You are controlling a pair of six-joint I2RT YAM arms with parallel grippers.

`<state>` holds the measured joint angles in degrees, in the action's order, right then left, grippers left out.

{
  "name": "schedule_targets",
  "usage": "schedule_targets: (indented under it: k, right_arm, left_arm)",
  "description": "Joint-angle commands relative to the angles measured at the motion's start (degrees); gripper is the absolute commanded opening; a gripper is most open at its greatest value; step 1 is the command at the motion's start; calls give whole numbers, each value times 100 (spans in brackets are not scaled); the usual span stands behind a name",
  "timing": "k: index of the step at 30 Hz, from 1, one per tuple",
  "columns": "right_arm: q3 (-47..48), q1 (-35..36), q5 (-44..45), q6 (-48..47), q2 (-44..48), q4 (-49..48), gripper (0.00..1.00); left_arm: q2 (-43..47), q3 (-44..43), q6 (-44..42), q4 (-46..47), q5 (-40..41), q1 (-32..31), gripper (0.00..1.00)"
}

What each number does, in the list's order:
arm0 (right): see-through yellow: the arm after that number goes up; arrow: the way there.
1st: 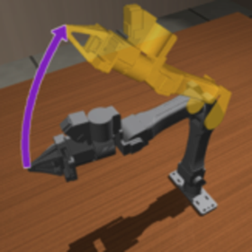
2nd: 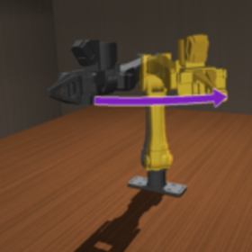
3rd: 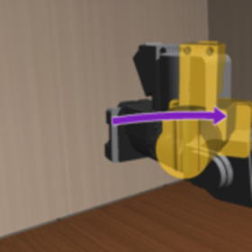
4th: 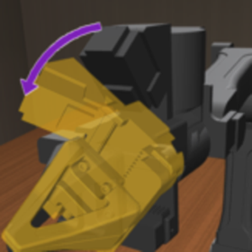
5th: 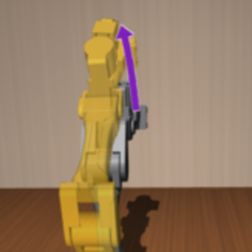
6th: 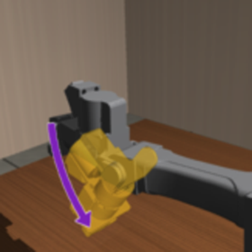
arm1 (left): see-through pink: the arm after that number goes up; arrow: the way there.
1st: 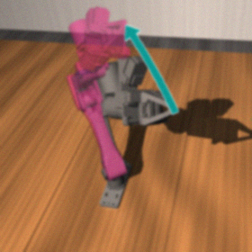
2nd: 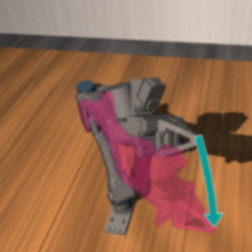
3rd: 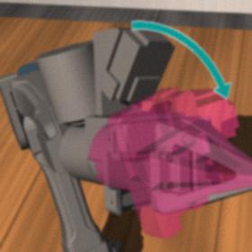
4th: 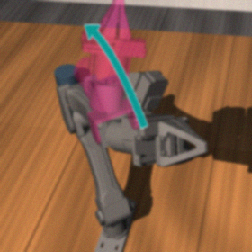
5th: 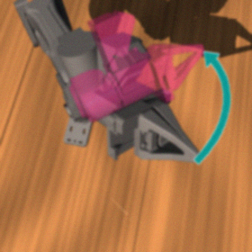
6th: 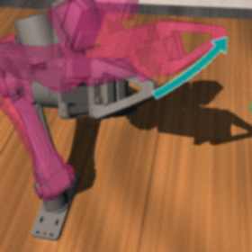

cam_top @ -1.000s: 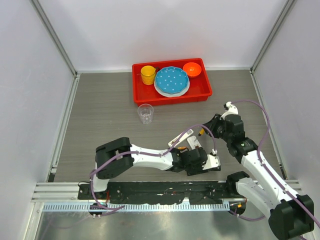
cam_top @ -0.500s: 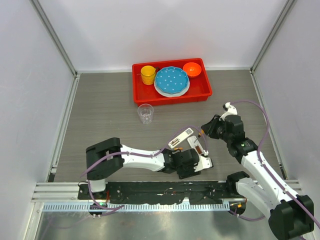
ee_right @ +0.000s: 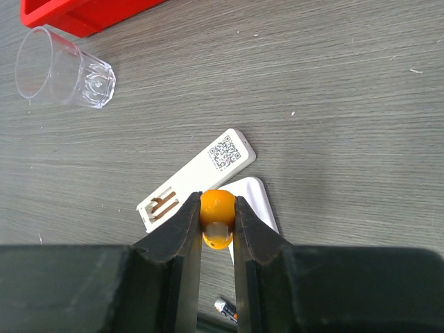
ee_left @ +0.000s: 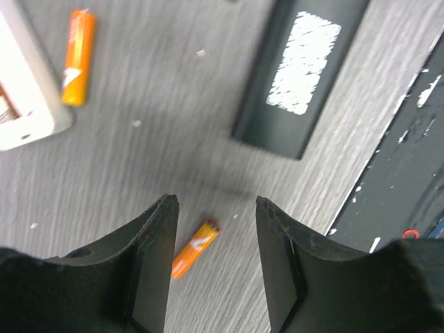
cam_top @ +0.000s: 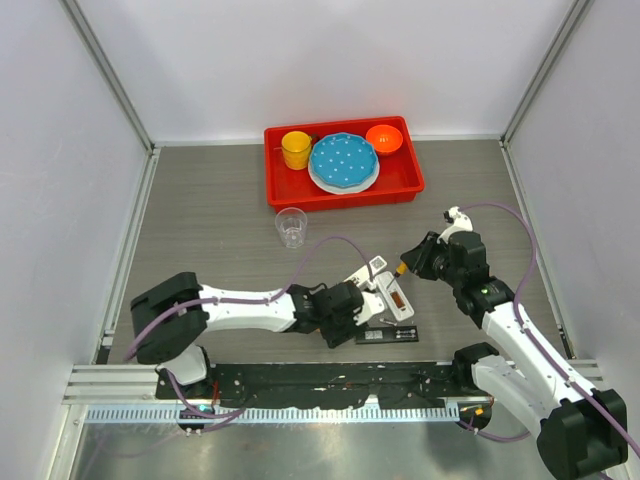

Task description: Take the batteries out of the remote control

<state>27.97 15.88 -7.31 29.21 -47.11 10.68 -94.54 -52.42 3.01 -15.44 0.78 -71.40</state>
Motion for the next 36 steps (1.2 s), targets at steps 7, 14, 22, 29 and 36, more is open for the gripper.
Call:
schedule_targets:
  k: [7,14,22,29,36]
  right_arm:
    - [51,-32,-86,-65,36,-356,1]
    - [7,-32,-113,-47,27,-391,1]
    - [60,-32,-69,-135,62,-303,1]
    - [-2,-32,-42,-126,9,-338,1]
    - [16,-32,-42,-144,-17,-303,1]
  left_arm:
    - [604,-205,96,147,-745,117,69]
    - [-336,-1173,-274,-82,-772,12,76]
    - [-1215,-1587,-485,-275,-684,-146,67]
    - [-1374,-1508,-441,-363,-475,-199,46]
    - [-891,-1008,-362,-389,26,-199,29]
